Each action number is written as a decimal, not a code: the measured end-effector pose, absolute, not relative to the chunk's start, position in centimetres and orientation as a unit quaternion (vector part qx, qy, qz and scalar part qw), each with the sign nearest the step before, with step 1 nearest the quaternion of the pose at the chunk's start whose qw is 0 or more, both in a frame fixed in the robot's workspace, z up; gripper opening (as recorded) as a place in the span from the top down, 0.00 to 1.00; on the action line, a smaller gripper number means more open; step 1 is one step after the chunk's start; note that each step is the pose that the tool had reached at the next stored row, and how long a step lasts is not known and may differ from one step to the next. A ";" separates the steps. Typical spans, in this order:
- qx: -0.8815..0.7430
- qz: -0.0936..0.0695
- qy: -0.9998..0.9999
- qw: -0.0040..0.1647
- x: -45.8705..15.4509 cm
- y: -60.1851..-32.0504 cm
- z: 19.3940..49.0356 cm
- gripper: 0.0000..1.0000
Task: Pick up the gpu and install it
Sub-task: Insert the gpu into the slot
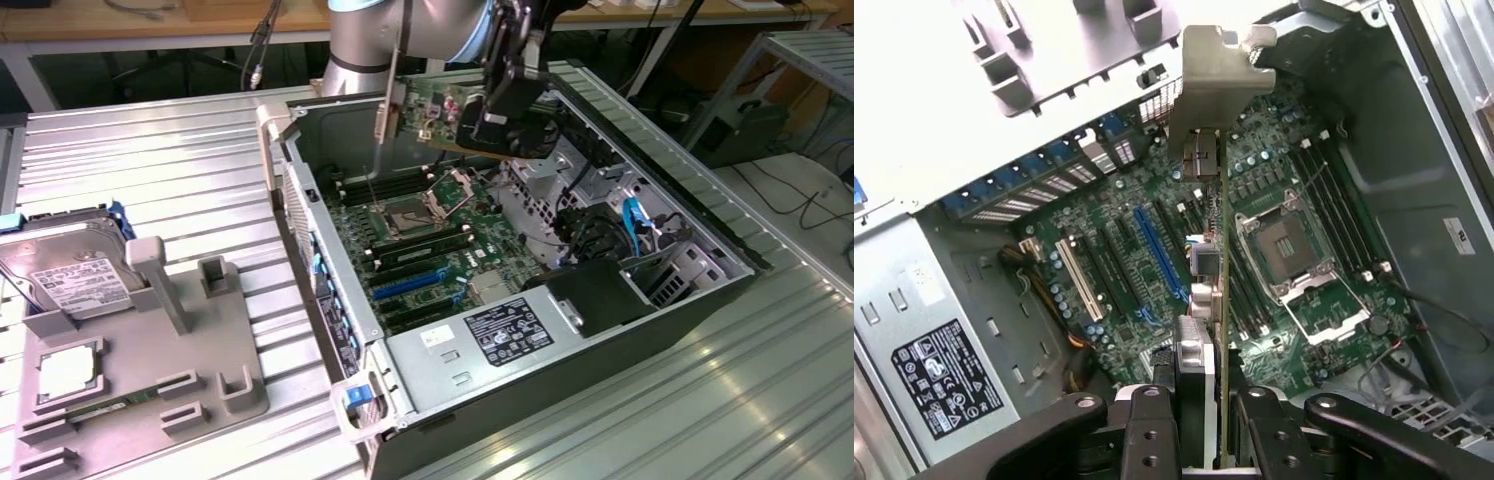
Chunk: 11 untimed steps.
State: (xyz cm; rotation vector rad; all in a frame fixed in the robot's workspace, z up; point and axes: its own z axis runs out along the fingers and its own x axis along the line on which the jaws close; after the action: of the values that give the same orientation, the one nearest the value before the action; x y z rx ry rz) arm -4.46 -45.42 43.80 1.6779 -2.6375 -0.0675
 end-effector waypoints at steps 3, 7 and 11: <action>0.557 -0.021 -0.830 0.008 -4.5 -45.4 43.8 0.72; 0.583 -0.021 -0.812 0.009 -4.5 -45.4 43.8 0.72; 0.606 -0.021 -0.795 0.009 -4.5 -45.4 43.8 0.72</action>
State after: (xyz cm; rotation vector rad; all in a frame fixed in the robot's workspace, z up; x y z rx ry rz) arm -4.46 -45.42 43.81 1.8934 -2.4828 -0.0652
